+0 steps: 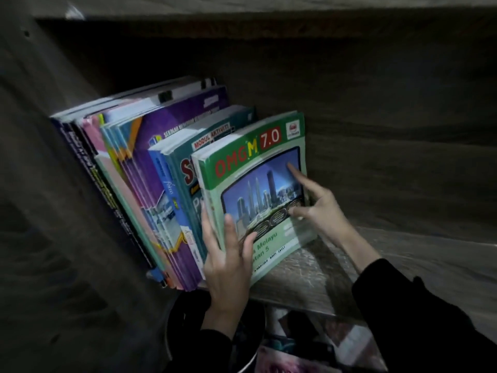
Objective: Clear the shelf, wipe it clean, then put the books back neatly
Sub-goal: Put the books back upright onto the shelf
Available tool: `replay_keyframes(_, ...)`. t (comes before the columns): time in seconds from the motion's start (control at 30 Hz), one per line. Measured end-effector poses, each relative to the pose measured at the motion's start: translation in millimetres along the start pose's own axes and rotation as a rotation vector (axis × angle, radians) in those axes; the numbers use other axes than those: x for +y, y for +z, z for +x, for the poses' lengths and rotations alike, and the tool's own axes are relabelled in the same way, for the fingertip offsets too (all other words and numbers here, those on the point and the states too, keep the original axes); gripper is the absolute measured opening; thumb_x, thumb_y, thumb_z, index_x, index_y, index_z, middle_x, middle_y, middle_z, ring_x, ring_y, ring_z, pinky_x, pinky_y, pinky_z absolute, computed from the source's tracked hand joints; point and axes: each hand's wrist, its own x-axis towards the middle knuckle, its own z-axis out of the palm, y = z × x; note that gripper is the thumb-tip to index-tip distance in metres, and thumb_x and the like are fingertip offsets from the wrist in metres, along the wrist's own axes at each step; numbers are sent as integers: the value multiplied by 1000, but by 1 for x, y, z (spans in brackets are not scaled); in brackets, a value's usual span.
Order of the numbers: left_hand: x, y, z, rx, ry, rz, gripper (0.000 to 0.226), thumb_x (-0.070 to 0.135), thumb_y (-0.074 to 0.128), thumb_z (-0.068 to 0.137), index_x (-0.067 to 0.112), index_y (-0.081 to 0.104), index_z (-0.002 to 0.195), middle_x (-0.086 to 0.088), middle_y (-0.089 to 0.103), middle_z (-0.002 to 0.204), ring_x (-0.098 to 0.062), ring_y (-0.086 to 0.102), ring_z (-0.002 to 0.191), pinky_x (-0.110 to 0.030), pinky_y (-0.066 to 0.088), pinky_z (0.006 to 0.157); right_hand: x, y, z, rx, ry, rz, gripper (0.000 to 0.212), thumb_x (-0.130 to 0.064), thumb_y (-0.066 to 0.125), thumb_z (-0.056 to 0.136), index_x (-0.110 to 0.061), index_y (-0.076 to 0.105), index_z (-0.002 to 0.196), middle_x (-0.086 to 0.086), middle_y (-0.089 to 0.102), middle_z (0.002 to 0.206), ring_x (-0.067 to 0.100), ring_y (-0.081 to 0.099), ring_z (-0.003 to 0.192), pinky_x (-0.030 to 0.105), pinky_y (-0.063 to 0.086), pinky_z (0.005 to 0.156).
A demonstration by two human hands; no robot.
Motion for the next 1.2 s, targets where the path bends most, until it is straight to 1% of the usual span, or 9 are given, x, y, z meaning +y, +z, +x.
replay_keyframes(0.13,18,-7,-10,-94,-161,-36,105,25,69,85,6,-11,150,-23,13,154,-38,43,128,-40,49,92,24,23,-21,46,190,-268,101,-15,72,82,-74,6,131,1,12,156,29,31,137,54,43,101)
replay_keyframes(0.2,25,-8,-28,-126,-211,-39,95,7,62,88,2,-11,149,-14,-5,158,-37,28,136,-41,32,108,35,30,-35,35,255,-343,92,-36,68,85,-67,-2,136,6,9,157,32,18,143,61,30,108)
replay_keyframes(0.3,26,-6,-61,-175,-209,-28,89,-6,46,82,-1,-12,148,-13,-17,158,-34,9,144,-37,10,117,45,38,-46,17,298,-421,82,-47,56,91,-54,-6,144,9,3,160,30,4,147,56,19,112)
replay_keyframes(0.47,26,1,-66,-248,-240,-48,98,-19,51,74,-4,-13,147,-21,-14,157,-35,-2,146,-37,6,119,48,38,-29,-37,304,-363,82,-40,53,95,-47,-9,146,11,-8,160,27,-12,146,48,11,115)
replay_keyframes(0.73,30,-13,-63,-245,-228,-161,88,0,45,83,8,-10,151,-9,-17,159,-26,-5,148,-33,3,119,40,44,-37,78,326,-456,81,-33,59,93,-39,3,151,15,14,158,33,12,146,50,22,115)
replay_keyframes(0.83,35,-31,-63,-188,-210,-259,68,3,46,88,17,20,149,-11,16,157,-23,16,144,-23,10,116,26,49,-61,238,146,-393,66,-16,59,91,-29,28,149,9,37,145,28,33,136,43,32,111)
replay_keyframes(0.93,37,-46,-75,-150,-119,-304,40,4,43,87,14,46,126,-16,50,126,-24,44,120,-20,24,108,19,53,-98,368,-43,-344,42,-5,51,91,-19,54,131,0,54,119,21,49,115,32,40,97)
replay_keyframes(1.07,32,-45,-104,-243,-158,-373,26,6,43,87,15,51,110,-14,56,103,-21,51,100,-17,33,95,39,54,-156,487,-199,-359,32,4,48,85,-10,66,108,-1,60,93,18,55,89,26,43,79)
replay_keyframes(1.2,25,-31,-162,-566,-238,-457,25,10,43,87,7,59,106,-9,59,96,-17,55,87,-25,43,79,103,58,-225,457,5,-377,28,1,45,80,-12,68,88,0,65,85,18,60,79,27,44,68)
